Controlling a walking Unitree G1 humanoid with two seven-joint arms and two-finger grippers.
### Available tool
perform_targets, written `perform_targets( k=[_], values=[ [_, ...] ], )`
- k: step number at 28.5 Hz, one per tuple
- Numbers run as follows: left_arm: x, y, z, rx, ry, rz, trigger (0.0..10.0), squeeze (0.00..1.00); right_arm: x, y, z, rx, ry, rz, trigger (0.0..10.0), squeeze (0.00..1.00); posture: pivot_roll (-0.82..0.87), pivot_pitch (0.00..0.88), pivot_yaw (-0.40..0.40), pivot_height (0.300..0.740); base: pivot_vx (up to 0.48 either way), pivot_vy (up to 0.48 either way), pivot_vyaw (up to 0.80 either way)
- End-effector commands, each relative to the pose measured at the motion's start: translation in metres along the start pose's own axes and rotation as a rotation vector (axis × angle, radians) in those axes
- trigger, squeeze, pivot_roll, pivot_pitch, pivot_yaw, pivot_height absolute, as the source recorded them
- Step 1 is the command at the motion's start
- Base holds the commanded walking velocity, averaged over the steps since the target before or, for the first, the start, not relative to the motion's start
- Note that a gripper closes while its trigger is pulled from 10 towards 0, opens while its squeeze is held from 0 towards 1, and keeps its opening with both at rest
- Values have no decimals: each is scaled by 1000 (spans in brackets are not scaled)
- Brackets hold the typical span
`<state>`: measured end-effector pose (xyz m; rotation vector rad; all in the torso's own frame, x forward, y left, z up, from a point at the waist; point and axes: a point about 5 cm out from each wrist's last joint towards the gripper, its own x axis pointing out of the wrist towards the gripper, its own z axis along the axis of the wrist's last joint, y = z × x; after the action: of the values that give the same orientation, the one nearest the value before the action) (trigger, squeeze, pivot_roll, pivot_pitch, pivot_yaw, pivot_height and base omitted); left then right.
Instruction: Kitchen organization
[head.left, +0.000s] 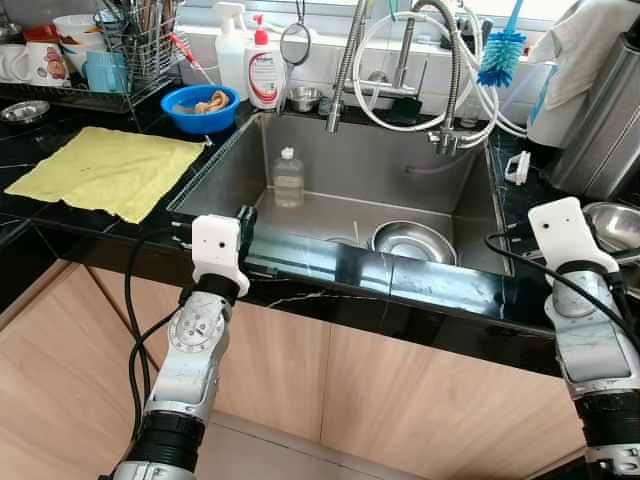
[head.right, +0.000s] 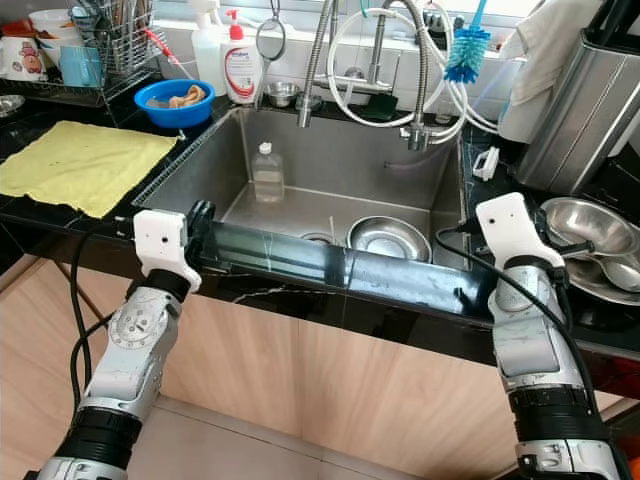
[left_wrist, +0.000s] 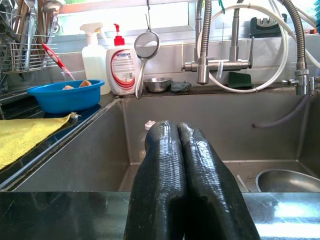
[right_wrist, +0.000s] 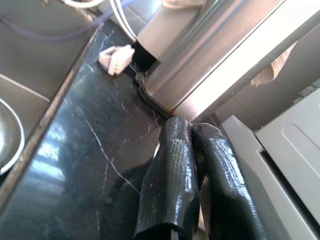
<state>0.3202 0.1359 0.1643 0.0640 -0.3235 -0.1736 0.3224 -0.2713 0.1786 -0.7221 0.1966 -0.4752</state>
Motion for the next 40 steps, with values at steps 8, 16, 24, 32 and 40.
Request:
perform_targets(
  k=[8, 16, 24, 32, 40],
  values=[
    [4, 1, 2, 5, 1, -6, 10000, 0, -15, 10, 10, 51, -9, 64, 0, 0, 74, 0, -9, 740, 0, 0, 0],
    [4, 0, 2, 3, -1, -5, 10000, 0, -16, -11, 36, 75, -75, -23, 3451, 0, 73, 0, -11, 740, 0, 0, 0],
    [4, 1, 2, 2, 0, -2, 10000, 0, -21, -34, 72, 123, -175, -100, 10000, 0, 71, 0, -13, 740, 0, 0, 0],
    [4, 1, 2, 2, -2, 2, 10000, 0, -22, -39, 97, 240, -261, -86, 10000, 0, 71, 0, -15, 740, 0, 0, 0],
    [6, 4, 3, 8, -8, 8, 10000, 0, -18, -26, 129, 426, -342, 20, 10000, 0, 82, 0, -19, 740, 0, 0, 0]
  ],
)
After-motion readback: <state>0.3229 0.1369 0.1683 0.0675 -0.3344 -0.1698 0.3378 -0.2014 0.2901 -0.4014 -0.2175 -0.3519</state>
